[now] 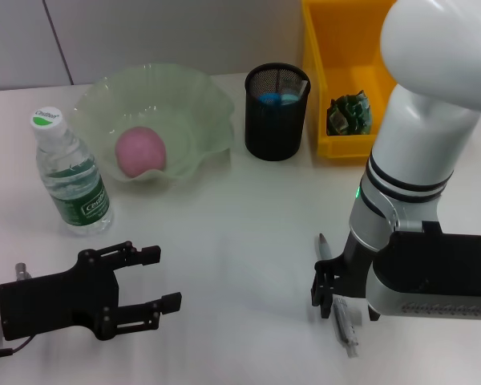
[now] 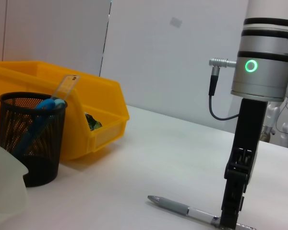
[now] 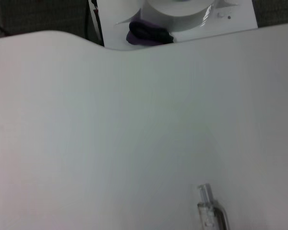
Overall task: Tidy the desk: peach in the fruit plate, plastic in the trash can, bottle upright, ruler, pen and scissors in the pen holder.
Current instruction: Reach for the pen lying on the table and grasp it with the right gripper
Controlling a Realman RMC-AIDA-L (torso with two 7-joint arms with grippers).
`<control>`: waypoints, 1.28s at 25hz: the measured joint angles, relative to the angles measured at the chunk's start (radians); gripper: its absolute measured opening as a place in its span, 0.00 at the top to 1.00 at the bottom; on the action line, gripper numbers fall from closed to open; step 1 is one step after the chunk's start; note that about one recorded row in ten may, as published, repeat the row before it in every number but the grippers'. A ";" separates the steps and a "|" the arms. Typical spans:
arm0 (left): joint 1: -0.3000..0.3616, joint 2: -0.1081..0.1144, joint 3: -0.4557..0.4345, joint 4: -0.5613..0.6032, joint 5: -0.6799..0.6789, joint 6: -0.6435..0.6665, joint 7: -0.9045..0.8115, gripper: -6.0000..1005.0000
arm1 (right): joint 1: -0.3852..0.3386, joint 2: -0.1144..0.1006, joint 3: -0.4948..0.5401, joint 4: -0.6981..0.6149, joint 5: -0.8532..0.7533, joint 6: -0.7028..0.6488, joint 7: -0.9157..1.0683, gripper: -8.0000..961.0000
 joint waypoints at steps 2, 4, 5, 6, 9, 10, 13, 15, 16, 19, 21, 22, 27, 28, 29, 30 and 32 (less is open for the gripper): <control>0.001 0.000 0.002 0.000 0.000 0.000 0.001 0.25 | -0.001 0.000 -0.001 0.000 0.000 0.003 0.000 0.36; 0.003 0.000 0.002 0.000 0.000 0.000 0.001 0.25 | -0.001 0.000 -0.001 0.000 0.000 0.005 0.000 0.36; 0.003 0.000 0.002 0.000 0.000 0.000 0.001 0.25 | -0.001 0.000 -0.002 0.000 0.000 0.006 0.000 0.36; 0.003 0.000 0.003 0.000 0.000 0.000 0.002 0.25 | -0.001 0.000 -0.003 0.000 0.001 0.006 0.000 0.36; 0.003 0.000 0.003 0.000 0.000 -0.001 0.002 0.25 | -0.001 0.000 -0.011 -0.001 0.001 0.013 0.000 0.39; 0.003 0.000 0.003 0.000 0.000 -0.001 0.002 0.25 | -0.001 0.000 -0.015 -0.001 0.001 0.018 0.000 0.40; 0.004 0.000 0.003 0.000 0.000 -0.002 0.002 0.26 | -0.001 0.000 -0.027 0.001 0.002 0.033 0.000 0.43; 0.006 0.001 0.000 0.000 0.000 -0.002 0.003 0.26 | -0.003 0.000 -0.033 0.003 0.002 0.041 -0.001 0.45; 0.008 0.001 -0.002 0.000 0.000 -0.002 0.003 0.26 | -0.003 0.000 -0.036 0.004 0.002 0.044 -0.001 0.46; 0.009 0.001 -0.002 0.001 0.000 -0.002 0.004 0.26 | -0.005 0.001 -0.042 0.009 0.002 0.053 -0.001 0.47; 0.009 0.001 -0.001 0.001 0.000 -0.003 0.004 0.26 | -0.006 0.001 -0.044 0.010 0.002 0.056 -0.001 0.48; 0.008 0.001 -0.001 0.001 0.000 -0.005 0.004 0.26 | -0.007 0.001 -0.044 0.010 0.002 0.057 -0.001 0.49; 0.007 0.000 -0.001 0.001 0.000 -0.006 0.004 0.26 | -0.011 0.001 -0.051 0.010 0.002 0.064 -0.002 0.50; 0.007 0.000 -0.002 0.001 0.000 -0.006 0.005 0.26 | -0.011 0.001 -0.053 0.010 0.002 0.066 -0.002 0.50; 0.007 0.000 -0.003 0.001 0.000 -0.005 0.005 0.26 | -0.012 0.001 -0.055 0.010 0.002 0.068 -0.002 0.50; 0.007 0.000 -0.003 0.001 0.000 -0.005 0.005 0.26 | -0.012 0.001 -0.055 0.010 0.001 0.068 -0.003 0.50; 0.007 0.000 -0.004 0.001 0.000 -0.005 0.005 0.26 | -0.012 0.001 -0.056 0.010 -0.001 0.069 -0.003 0.53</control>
